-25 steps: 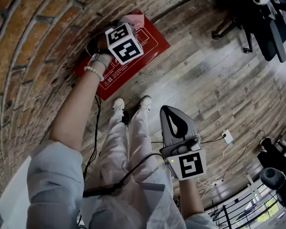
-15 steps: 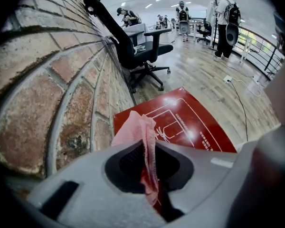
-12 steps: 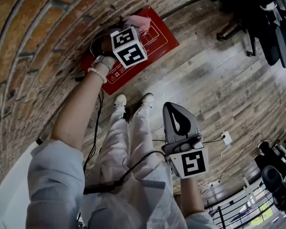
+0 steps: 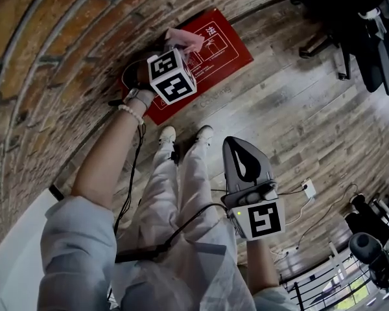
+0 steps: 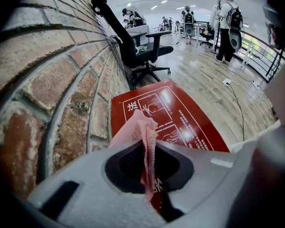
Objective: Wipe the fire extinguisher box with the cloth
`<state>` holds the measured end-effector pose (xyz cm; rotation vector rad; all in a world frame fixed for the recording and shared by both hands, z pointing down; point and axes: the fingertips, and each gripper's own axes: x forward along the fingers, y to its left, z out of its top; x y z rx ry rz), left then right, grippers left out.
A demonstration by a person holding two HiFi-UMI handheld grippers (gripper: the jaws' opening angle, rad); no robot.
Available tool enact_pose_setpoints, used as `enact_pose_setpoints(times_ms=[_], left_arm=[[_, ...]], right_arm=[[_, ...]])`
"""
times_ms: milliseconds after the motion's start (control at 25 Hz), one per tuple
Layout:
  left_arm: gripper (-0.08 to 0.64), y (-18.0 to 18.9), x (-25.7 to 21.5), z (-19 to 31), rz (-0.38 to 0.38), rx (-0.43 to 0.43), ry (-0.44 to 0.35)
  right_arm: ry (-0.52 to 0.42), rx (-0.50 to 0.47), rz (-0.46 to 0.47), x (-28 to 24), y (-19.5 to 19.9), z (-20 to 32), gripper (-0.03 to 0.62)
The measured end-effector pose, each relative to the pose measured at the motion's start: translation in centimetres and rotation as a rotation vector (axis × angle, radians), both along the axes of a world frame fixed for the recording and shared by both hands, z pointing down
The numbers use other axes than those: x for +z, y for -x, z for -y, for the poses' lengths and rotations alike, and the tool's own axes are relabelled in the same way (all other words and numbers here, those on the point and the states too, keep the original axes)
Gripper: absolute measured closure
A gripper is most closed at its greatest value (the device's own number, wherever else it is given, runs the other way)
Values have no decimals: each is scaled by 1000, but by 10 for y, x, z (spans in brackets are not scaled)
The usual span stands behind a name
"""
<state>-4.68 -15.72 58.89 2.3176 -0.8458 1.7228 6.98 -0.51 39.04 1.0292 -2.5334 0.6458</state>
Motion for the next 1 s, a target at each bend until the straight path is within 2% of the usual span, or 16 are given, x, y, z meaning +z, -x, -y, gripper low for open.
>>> enact_pose_setpoints(times_ms=[1000], left_arm=[[551, 74, 2, -99, -1, -39, 47]], right_arm=[[-4, -59, -22, -11, 49, -33, 584]])
